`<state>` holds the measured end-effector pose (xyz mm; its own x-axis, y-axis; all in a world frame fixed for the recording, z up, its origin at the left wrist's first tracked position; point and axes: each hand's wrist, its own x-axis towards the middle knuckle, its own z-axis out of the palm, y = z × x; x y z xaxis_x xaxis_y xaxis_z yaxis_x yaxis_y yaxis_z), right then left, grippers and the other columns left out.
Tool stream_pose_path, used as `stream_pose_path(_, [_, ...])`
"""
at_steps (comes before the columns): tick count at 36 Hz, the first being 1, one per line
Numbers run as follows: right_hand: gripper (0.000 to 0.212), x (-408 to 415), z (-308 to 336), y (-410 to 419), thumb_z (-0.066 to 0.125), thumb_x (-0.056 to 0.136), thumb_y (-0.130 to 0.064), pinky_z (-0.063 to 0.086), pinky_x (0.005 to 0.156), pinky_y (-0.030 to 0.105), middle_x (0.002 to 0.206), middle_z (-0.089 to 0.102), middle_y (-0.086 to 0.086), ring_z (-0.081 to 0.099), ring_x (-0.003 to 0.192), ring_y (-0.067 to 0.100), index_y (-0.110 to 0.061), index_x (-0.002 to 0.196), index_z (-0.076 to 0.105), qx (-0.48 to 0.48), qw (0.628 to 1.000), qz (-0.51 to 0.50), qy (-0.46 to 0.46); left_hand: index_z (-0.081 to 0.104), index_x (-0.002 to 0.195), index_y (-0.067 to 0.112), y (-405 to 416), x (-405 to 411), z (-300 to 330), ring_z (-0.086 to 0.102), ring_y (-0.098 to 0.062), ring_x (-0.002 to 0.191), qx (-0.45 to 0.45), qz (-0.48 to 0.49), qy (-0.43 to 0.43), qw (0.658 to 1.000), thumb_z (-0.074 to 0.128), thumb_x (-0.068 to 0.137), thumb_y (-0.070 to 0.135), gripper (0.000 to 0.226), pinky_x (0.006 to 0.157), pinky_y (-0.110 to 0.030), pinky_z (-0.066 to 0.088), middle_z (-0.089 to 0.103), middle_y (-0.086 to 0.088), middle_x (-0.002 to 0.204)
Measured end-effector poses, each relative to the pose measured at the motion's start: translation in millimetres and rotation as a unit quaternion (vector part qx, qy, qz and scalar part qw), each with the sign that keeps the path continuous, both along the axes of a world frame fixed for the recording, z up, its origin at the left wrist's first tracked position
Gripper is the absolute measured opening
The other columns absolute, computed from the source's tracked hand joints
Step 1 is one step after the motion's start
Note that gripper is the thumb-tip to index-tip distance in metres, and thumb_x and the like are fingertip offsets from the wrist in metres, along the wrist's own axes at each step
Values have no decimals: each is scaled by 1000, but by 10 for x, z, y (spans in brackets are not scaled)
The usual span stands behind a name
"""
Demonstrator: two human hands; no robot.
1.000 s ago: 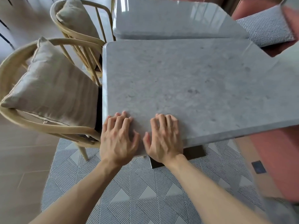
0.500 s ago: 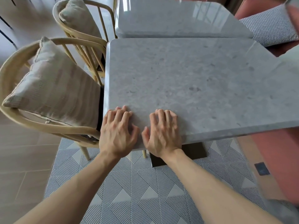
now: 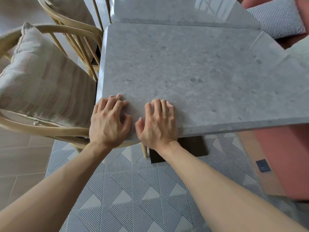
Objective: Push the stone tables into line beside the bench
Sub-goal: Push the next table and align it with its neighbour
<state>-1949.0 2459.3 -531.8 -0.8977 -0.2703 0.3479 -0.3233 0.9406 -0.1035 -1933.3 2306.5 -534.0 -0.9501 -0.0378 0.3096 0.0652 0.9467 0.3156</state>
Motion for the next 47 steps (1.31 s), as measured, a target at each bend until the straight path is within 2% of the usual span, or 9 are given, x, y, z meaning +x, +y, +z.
stream_pose_path(20, [35,43,40,18,45,83,-37,37,100,49,104,59,13,52,102,32,-8,97,56,-10,1000,1,-22,63,116,4,24,25,19,51,-38,119,-21,-6,-6,1000,52,86,25,38,107,-47,36,61,-16,129])
stream_pose_path(27, [43,58,444,355,45,94,-35,26,115,43,139,49,12,42,130,28,-9,126,55,27,981,77,-175,50,132,-2,156,-4,384,47,-41,120,-91,-15,-173,981,45,95,26,46,109,-46,33,51,-23,135])
stream_pose_path(31, [33,207,824,937,42,98,-27,40,100,41,124,57,11,52,115,26,-6,116,58,-25,961,68,-266,54,128,0,249,169,610,51,-43,114,-43,-14,-245,968,60,92,21,42,100,-50,39,57,-24,124])
stream_pose_path(36, [30,359,1342,2145,41,99,-27,44,99,42,124,56,8,55,113,25,-8,117,57,-42,953,-14,-300,48,136,6,731,0,1107,50,-41,128,51,-14,-340,939,62,96,26,47,102,-44,36,54,-23,139])
stream_pose_path(38, [32,251,1642,2649,41,99,-29,46,99,44,127,56,6,56,115,26,-11,120,58,-85,948,-65,-301,50,135,5,1155,-242,1460,53,-39,127,108,-23,-315,943,61,96,27,46,99,-42,38,55,-23,138])
stream_pose_path(41, [31,-89,2171,3363,48,96,-30,47,97,38,126,62,6,58,115,25,-14,119,62,-189,938,-117,-265,57,129,10,1939,-608,2137,62,-32,110,215,-26,-220,951,57,99,30,36,85,-34,41,65,-15,125])
stream_pose_path(44, [22,-440,2748,3951,57,91,-30,45,81,25,109,71,3,65,104,21,-18,104,69,-323,913,-146,-204,62,122,14,2704,-855,2786,65,-27,104,323,-55,-140,934,55,100,31,28,90,-42,52,68,-7,117])
stream_pose_path(46, [18,-614,3093,4295,59,89,-29,49,80,31,94,73,3,68,97,24,-17,92,71,-420,876,-152,-180,64,117,13,3205,-946,3129,66,-26,106,389,-71,-98,913,55,101,26,23,90,-44,55,69,-9,115])
stream_pose_path(47, [19,-674,3241,4452,59,89,-27,53,82,41,89,73,8,68,94,29,-11,87,70,-458,858,-151,-175,64,115,14,3437,-981,3262,66,-25,107,408,-79,-88,905,54,101,25,21,90,-44,55,69,-9,115])
